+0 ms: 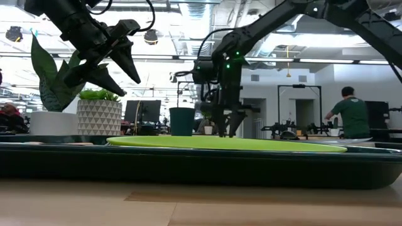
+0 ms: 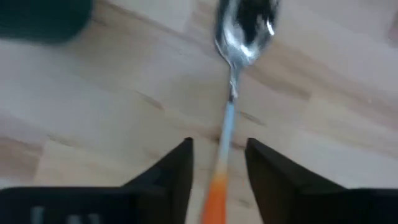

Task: Pick and place plate/cup/fork/spoon on tray
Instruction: Put the orange spoon on the black tray to the left of the green plate

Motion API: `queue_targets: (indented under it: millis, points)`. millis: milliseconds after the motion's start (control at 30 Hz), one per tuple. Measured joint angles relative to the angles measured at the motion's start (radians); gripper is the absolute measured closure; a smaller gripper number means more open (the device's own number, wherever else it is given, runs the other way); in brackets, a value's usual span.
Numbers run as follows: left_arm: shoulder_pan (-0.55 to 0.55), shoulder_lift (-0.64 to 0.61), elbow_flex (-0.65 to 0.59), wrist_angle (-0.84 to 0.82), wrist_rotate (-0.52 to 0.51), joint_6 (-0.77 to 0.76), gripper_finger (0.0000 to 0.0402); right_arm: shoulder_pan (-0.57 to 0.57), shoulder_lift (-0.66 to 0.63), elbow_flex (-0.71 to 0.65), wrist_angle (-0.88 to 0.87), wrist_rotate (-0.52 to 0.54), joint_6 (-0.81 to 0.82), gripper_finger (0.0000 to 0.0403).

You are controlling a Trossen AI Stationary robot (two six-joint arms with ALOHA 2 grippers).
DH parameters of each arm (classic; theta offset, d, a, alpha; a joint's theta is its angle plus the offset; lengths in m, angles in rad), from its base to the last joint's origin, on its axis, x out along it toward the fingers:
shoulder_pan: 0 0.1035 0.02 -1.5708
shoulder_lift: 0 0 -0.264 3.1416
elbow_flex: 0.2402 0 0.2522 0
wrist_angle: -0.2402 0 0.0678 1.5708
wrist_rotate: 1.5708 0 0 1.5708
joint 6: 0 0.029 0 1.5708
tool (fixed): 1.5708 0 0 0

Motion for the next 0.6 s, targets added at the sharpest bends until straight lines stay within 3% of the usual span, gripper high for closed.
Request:
queue_targets:
  millis: [133, 233, 600]
  points:
    - [0.0, 0.0, 0.0, 0.0, -0.006, 0.0, 0.0182, -0.006, 0.007, -0.002, 0.005, 0.004, -0.028, 0.0186]
    - [0.004, 0.0, 0.0, 0.0, -0.009, 0.0, 0.0182, -0.013, 0.005, -0.002, 0.008, 0.006, -0.049, 0.0171]
    - [0.034, 0.0, 0.0, -0.001, -0.012, 0.001, 0.0182, -0.03, 0.004, -0.051, 0.039, -0.029, -0.055, 0.0215]
